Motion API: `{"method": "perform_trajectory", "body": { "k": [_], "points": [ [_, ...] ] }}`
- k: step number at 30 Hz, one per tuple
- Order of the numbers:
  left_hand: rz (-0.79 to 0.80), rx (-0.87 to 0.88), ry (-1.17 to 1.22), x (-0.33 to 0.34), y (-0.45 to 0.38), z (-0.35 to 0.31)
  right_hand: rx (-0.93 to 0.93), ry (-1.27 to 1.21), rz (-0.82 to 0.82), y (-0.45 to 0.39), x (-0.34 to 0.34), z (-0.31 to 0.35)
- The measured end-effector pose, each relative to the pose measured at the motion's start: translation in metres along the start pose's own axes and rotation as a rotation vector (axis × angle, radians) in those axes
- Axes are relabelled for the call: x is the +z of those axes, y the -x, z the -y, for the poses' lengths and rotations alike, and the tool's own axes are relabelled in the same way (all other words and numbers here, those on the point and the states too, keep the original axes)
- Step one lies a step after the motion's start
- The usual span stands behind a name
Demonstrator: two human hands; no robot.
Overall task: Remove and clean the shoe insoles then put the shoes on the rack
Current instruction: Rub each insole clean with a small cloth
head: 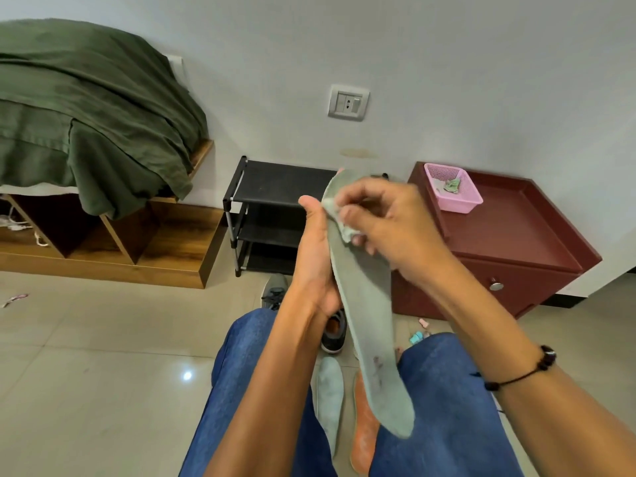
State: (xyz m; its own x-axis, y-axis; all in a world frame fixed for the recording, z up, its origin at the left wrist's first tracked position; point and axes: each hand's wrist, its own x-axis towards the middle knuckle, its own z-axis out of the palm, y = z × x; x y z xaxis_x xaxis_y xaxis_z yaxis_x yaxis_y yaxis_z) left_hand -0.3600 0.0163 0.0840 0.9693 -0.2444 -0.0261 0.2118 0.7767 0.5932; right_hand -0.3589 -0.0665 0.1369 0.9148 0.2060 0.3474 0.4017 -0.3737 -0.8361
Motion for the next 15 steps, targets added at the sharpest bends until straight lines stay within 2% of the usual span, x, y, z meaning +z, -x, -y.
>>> {"method": "perform_trajectory", "body": {
  "k": [2,4,5,8,11,13,15],
  "points": [
    [0.033,-0.032,0.012,0.004,-0.001,0.000,0.030,-0.044,-0.123,-0.006,-0.014,0.001],
    [0.060,-0.055,0.000,0.005,-0.002,0.001,-0.029,0.077,-0.297,-0.016,-0.019,-0.002],
    [0.061,-0.057,-0.008,0.005,-0.002,0.001,-0.073,0.158,-0.333,-0.021,-0.018,-0.004],
    [0.031,-0.047,-0.045,0.001,-0.001,0.001,-0.213,0.393,-0.307,-0.025,-0.003,-0.008],
    [-0.012,0.012,-0.025,-0.003,0.001,0.000,-0.355,0.422,-0.181,-0.011,0.015,-0.008],
    [-0.026,0.032,0.019,-0.007,0.001,0.002,-0.374,0.405,-0.129,0.000,0.020,-0.009],
    [-0.036,-0.018,0.045,-0.011,-0.001,0.000,-0.276,0.328,-0.048,0.006,0.013,-0.009]
  ]
}}
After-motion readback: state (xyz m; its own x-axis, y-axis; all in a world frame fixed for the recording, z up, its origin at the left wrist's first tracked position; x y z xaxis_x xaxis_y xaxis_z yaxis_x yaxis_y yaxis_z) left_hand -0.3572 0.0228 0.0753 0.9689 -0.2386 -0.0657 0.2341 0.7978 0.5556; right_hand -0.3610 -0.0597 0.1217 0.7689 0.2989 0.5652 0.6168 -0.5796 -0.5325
